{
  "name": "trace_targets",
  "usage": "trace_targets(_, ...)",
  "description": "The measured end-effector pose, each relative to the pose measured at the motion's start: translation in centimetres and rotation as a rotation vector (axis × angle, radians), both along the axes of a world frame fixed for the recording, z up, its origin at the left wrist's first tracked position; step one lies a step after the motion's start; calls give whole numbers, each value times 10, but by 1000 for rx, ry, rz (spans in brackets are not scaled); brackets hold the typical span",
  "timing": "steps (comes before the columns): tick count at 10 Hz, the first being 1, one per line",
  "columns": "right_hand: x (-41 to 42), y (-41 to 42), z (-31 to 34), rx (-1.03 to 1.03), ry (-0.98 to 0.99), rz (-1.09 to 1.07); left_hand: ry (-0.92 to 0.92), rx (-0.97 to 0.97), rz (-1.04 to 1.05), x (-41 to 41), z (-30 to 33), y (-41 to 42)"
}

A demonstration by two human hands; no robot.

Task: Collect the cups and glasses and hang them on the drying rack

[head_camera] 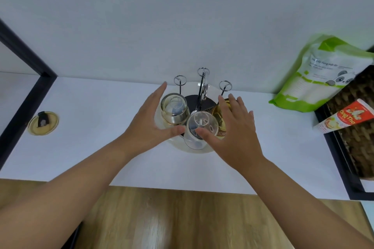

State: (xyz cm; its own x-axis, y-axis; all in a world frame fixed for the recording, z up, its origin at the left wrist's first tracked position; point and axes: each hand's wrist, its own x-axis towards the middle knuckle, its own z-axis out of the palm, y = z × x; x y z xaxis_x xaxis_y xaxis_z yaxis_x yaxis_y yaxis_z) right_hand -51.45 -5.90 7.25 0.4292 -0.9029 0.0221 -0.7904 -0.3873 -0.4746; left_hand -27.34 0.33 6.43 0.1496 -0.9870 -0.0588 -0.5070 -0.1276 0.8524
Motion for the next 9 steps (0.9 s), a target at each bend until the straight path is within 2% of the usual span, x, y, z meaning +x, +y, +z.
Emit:
trace_targets(6, 1, 1, 2, -5, 89, -5, -119, 25, 34, -22, 0, -10)
trace_targets(8, 0, -4, 36, -8, 19, -21, -141, -18, 41, -18, 40, -9)
trace_targets(9, 0, -6, 73, -22, -42, -44, -166, -33, 30, -14, 74, -7)
